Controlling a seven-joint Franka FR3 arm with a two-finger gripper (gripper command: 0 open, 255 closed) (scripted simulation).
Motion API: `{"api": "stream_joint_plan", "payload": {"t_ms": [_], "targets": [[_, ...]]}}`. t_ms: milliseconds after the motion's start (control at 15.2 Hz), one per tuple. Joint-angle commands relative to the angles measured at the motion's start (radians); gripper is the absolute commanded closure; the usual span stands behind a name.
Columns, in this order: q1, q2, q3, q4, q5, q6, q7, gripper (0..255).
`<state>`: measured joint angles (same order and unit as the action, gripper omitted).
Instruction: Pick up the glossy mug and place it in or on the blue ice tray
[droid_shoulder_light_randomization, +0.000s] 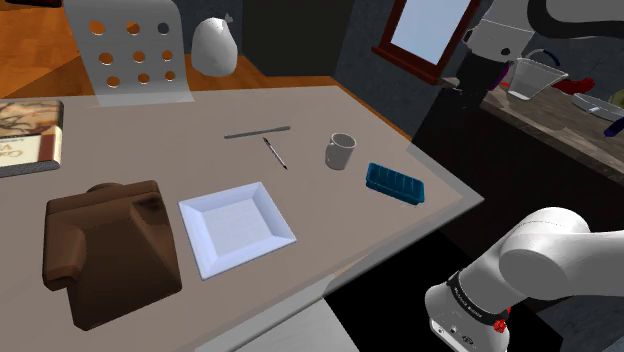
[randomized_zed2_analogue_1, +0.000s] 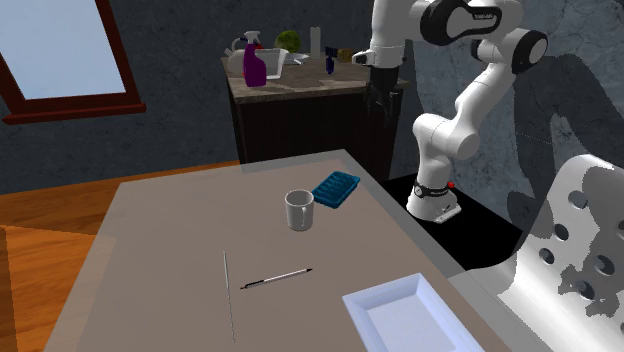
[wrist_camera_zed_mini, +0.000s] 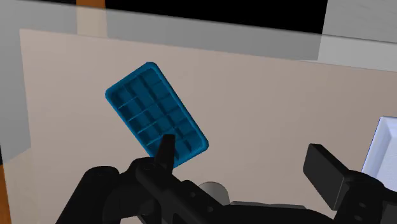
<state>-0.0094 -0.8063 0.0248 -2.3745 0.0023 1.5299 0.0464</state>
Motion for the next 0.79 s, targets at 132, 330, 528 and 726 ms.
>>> {"api": "stream_joint_plan", "payload": {"t_ms": [132,330,528,726], "targets": [[-0.001,0.052,-0.012,-0.013,-0.005,0.069,-0.017,0],[-0.002,0.139,-0.028,-0.021,-0.009,0.169,-0.042,0],[-0.002,0.235,-0.044,-0.015,-0.011,0.265,-0.068,0],[-0.001,0.338,-0.059,0.004,-0.008,0.355,-0.094,0]]}}
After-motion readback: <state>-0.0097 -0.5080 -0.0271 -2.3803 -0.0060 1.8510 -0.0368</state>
